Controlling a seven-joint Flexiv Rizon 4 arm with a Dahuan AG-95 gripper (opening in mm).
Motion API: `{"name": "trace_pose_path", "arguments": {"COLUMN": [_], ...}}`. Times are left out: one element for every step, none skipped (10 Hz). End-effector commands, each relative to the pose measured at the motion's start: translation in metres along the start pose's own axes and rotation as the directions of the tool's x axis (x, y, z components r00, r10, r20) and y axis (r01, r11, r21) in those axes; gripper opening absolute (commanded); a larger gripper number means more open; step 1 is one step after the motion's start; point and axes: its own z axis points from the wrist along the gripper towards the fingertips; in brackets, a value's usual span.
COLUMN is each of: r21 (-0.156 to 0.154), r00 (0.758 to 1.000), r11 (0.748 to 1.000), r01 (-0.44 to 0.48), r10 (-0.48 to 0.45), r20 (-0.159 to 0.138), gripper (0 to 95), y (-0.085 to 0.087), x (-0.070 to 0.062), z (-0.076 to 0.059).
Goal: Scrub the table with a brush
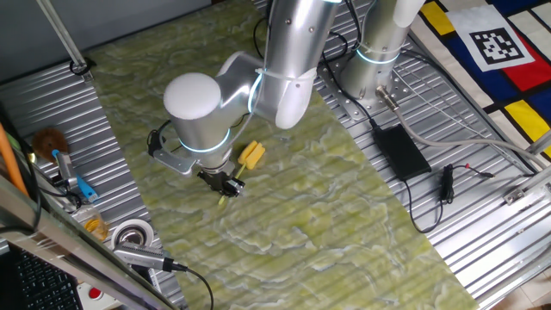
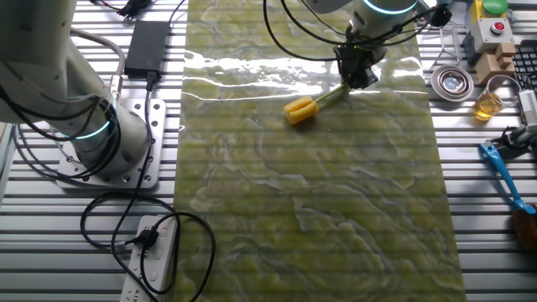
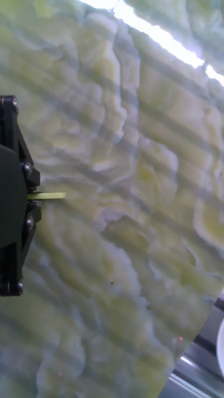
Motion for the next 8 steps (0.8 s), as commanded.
{"name": "trace_pose_path", "arguments": {"r21": [-0.014,-0.018,-0.019,-0.019,-0.019,-0.022,-0.024,-0.024], "r00": [1.000,1.000,1.000,1.000,1.000,1.000,1.000,1.000], "r11": [1.000,1.000,1.000,1.000,1.000,1.000,1.000,1.000], "r01": [-0.007,-0.011,-0.012,-0.012,-0.012,-0.011,-0.011,-0.010], "r10": [0.007,0.011,0.012,0.012,0.012,0.012,0.011,0.010], "r20": [0.011,0.009,0.008,0.008,0.009,0.013,0.016,0.017], "gripper": [0.0,0.0,0.0,0.0,0.0,0.0,0.0,0.0], "y": [0.0004,0.0004,0.0004,0.0005,0.0005,0.0005,0.0005,0.0005], "x": [0.0008,0.0008,0.0007,0.0007,0.0007,0.0007,0.0008,0.0008], "z": [-0.0004,-0.0007,-0.0009,-0.0010,-0.0010,-0.0010,-0.0010,-0.0009]}}
